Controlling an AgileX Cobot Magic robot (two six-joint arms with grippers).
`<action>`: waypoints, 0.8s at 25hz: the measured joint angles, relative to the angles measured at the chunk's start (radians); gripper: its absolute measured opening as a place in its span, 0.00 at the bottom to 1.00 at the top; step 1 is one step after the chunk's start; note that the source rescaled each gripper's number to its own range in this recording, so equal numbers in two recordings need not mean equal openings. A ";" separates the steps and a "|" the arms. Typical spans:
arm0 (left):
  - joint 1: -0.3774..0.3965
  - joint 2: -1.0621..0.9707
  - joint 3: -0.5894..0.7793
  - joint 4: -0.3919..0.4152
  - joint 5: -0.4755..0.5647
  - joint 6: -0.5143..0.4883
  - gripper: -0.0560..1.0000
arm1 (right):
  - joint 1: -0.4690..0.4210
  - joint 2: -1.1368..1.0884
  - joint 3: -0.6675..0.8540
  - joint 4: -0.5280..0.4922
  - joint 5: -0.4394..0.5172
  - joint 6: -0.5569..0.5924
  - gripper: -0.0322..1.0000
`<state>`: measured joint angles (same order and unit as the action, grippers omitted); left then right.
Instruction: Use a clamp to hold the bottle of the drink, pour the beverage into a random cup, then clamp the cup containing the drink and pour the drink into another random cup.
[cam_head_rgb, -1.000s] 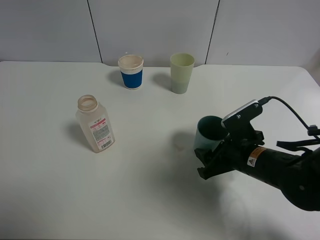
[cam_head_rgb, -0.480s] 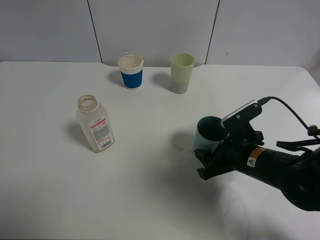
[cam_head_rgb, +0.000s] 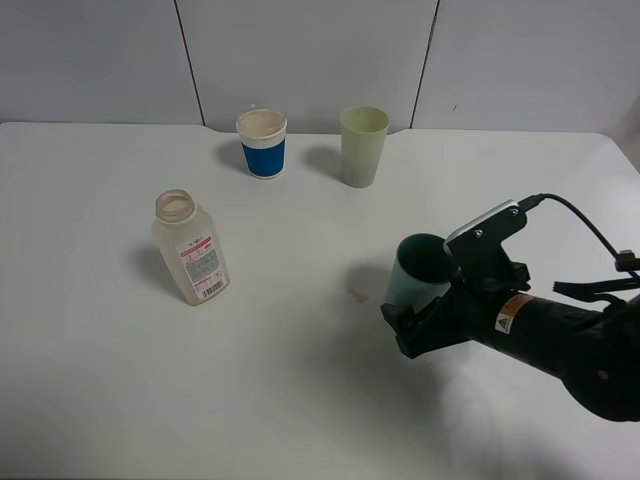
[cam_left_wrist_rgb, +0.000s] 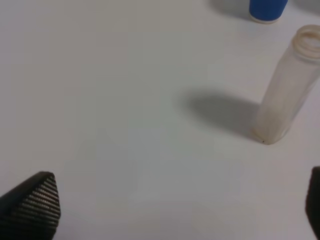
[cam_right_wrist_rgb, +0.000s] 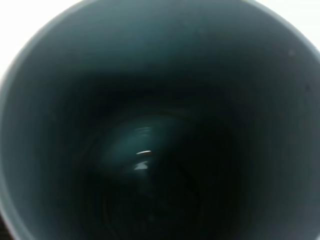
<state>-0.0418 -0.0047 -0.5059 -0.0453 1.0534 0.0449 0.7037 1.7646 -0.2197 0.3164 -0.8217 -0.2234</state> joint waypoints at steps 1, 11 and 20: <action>0.000 0.000 0.000 0.000 0.000 0.000 1.00 | 0.000 0.000 0.000 0.005 0.000 -0.001 0.94; 0.000 0.000 0.000 0.000 0.000 0.000 1.00 | 0.000 -0.010 0.000 0.007 0.020 -0.027 0.99; 0.000 0.000 0.000 0.000 0.000 0.000 1.00 | 0.000 -0.143 0.000 0.015 0.078 -0.028 0.99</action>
<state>-0.0418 -0.0047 -0.5059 -0.0453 1.0534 0.0449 0.7037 1.6214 -0.2197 0.3313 -0.7441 -0.2514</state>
